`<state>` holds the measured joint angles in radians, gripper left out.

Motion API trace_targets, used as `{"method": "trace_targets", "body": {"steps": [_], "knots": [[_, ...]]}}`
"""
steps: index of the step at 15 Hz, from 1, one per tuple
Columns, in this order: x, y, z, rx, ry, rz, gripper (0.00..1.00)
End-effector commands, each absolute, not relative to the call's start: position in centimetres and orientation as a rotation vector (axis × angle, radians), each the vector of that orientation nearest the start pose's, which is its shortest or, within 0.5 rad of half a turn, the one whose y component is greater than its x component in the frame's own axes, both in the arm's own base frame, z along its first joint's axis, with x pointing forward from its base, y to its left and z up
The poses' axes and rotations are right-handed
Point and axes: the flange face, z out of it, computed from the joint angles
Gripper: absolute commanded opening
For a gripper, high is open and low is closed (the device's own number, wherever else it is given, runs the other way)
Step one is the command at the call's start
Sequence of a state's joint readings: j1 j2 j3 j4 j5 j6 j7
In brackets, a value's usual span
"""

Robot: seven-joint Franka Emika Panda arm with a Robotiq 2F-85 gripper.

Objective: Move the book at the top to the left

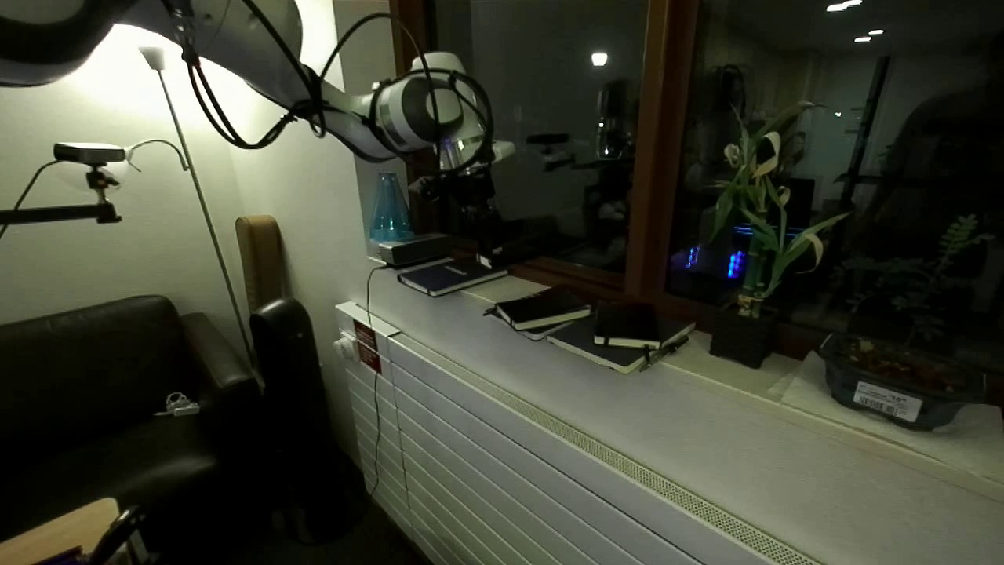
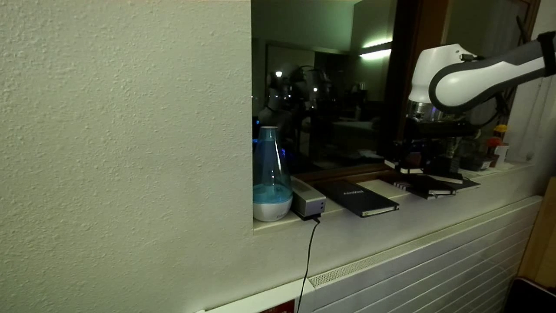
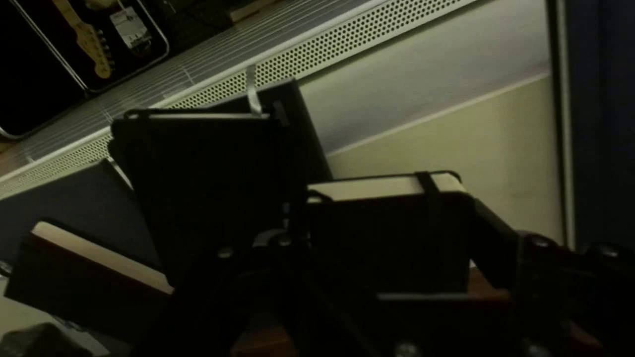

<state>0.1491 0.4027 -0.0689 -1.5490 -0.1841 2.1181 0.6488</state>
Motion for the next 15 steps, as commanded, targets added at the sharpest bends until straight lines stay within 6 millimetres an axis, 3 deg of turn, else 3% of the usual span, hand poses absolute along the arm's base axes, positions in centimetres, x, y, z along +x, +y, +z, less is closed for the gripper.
{"method": "trace_targets", "body": {"steps": [1, 7, 15], "knots": [[67.3, 8.6, 45.9, -3.180, 0.491, -0.394, 0.51], [67.2, 14.9, 46.1, -3.182, 0.162, -0.389, 0.51], [67.4, 22.5, 45.1, -3.178, -0.002, -0.395, 0.51]]}}
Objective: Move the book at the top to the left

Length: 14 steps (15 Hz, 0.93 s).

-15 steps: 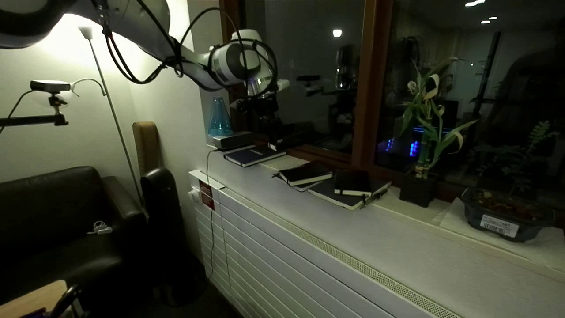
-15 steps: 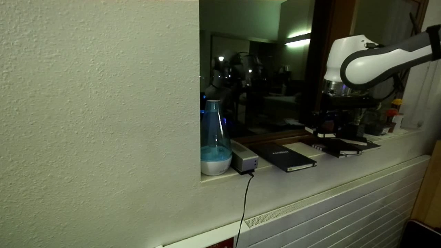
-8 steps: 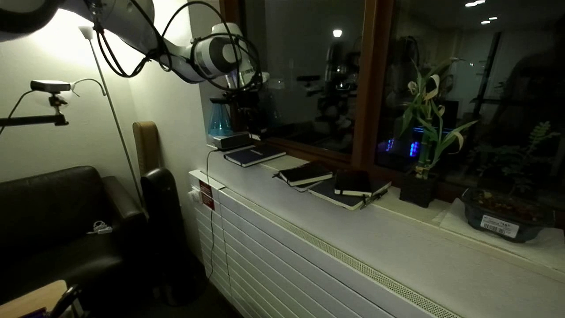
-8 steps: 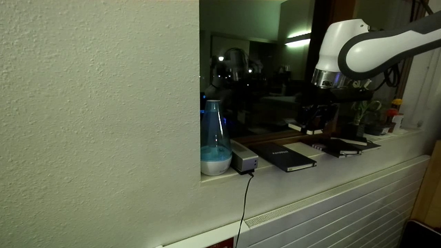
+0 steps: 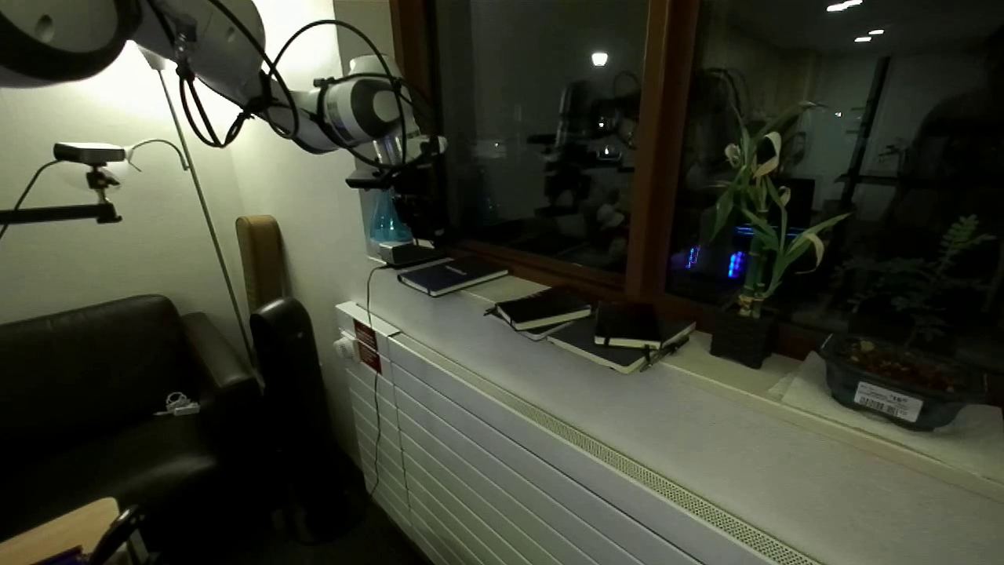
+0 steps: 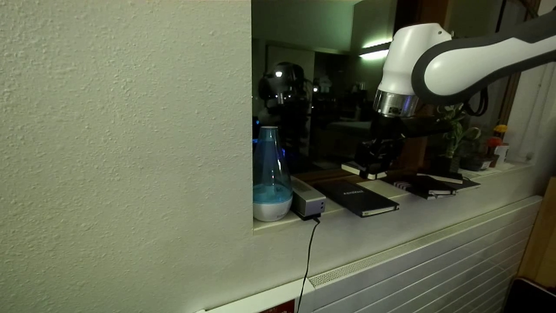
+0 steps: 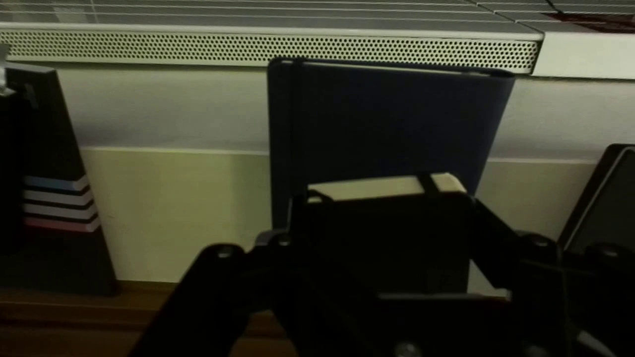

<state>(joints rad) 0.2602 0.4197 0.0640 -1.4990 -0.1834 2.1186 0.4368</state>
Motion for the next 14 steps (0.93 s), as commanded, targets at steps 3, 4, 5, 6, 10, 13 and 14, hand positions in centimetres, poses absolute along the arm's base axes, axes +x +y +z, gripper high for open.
{"method": "trace_targets", "body": {"steps": [3, 4, 5, 6, 10, 13, 14], "knots": [[67.4, 24.5, 45.0, -3.172, -0.041, -0.397, 0.51], [67.4, 25.0, 45.3, -3.171, -0.051, -0.408, 0.51], [67.4, 25.5, 45.4, -3.171, -0.065, -0.413, 0.51], [67.6, 26.0, 45.6, -3.167, -0.070, -0.427, 0.51], [67.9, 27.5, 46.2, -3.163, -0.022, -0.433, 0.51], [67.8, 28.5, 46.4, -3.174, 0.028, -0.395, 0.51], [67.6, 28.9, 46.4, -3.177, 0.049, -0.375, 0.51]]}}
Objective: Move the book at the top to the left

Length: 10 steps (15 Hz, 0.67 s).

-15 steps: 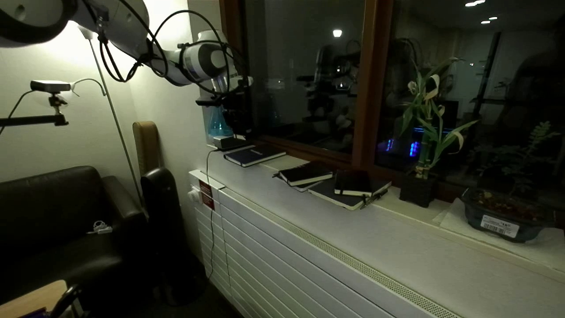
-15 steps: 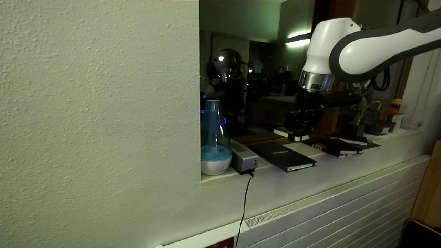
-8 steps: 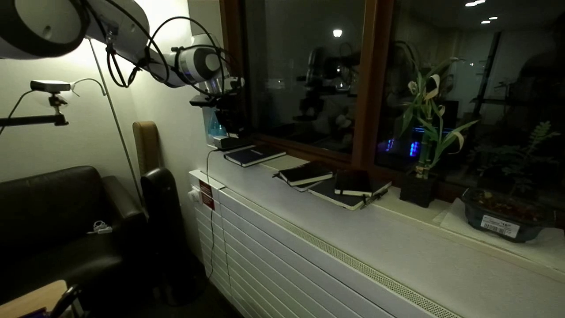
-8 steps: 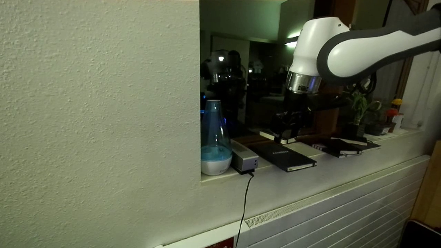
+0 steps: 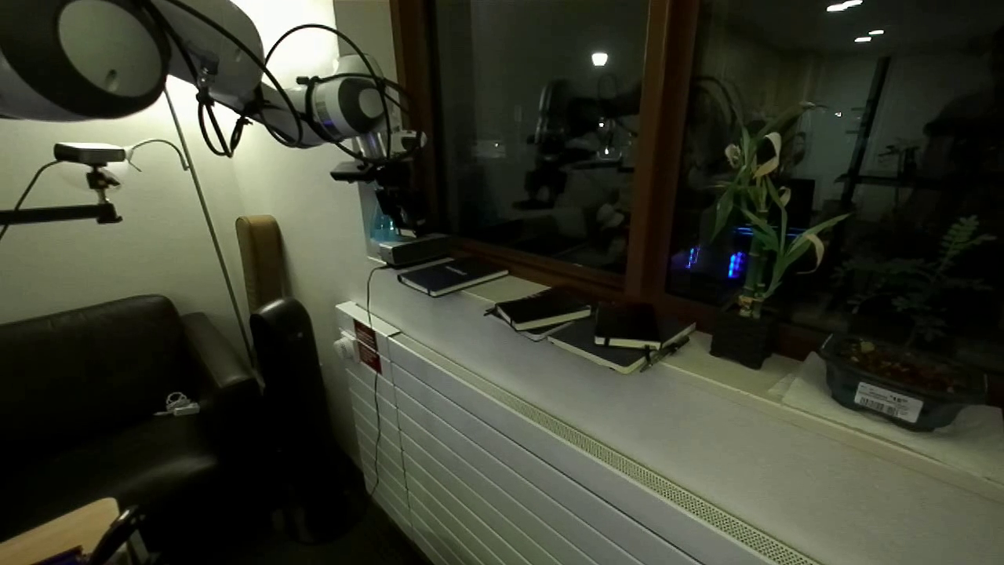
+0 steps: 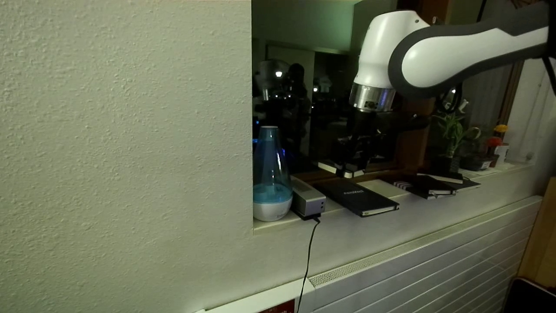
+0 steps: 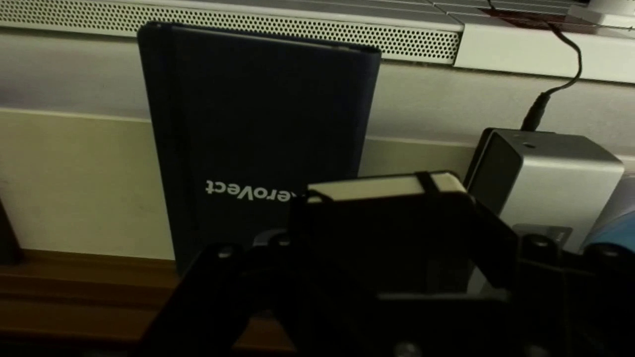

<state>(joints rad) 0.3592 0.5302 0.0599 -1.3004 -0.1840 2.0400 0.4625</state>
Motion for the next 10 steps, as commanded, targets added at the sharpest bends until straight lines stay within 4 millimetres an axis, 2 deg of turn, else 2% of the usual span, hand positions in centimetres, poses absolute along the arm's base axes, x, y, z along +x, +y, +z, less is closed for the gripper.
{"method": "trace_targets", "body": {"steps": [1, 6, 10], "knots": [[67.5, 29.3, 46.3, -3.180, 0.063, -0.356, 0.51], [66.8, 31.6, 45.7, -3.201, 0.158, -0.287, 0.51], [67.3, 32.0, 46.5, -3.190, 0.260, -0.271, 0.51]]}}
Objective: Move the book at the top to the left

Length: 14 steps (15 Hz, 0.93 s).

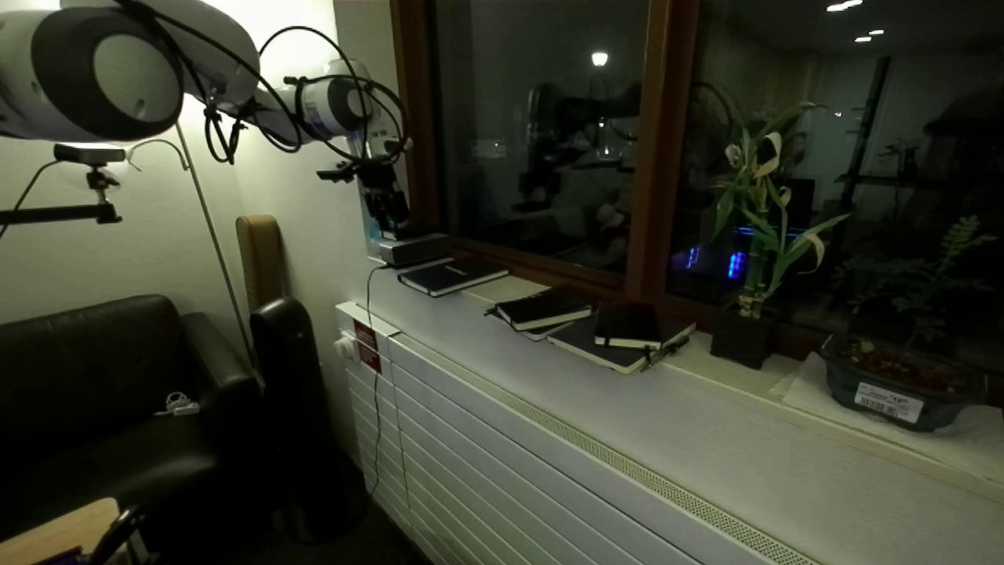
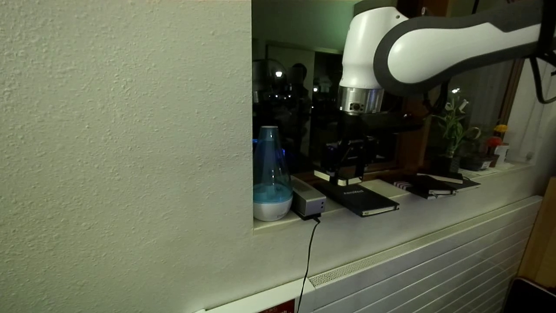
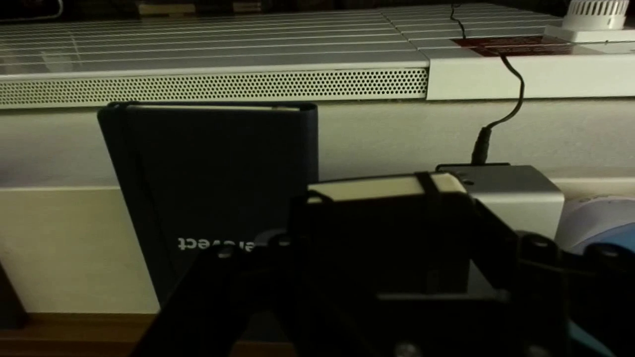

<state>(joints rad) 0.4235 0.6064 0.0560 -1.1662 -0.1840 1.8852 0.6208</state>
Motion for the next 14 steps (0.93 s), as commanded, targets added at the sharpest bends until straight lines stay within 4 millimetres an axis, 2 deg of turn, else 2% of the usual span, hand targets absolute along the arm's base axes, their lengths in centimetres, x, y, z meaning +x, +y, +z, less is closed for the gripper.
{"method": "trace_targets", "body": {"steps": [1, 6, 9, 14], "knots": [[67.6, 31.9, 46.9, -3.183, 0.278, -0.279, 0.51], [69.0, 30.8, 48.5, -3.163, 0.325, -0.309, 0.51], [70.0, 30.1, 48.6, -3.166, 0.346, -0.327, 0.51], [71.8, 29.6, 46.0, -3.173, 0.345, -0.338, 0.51]]}}
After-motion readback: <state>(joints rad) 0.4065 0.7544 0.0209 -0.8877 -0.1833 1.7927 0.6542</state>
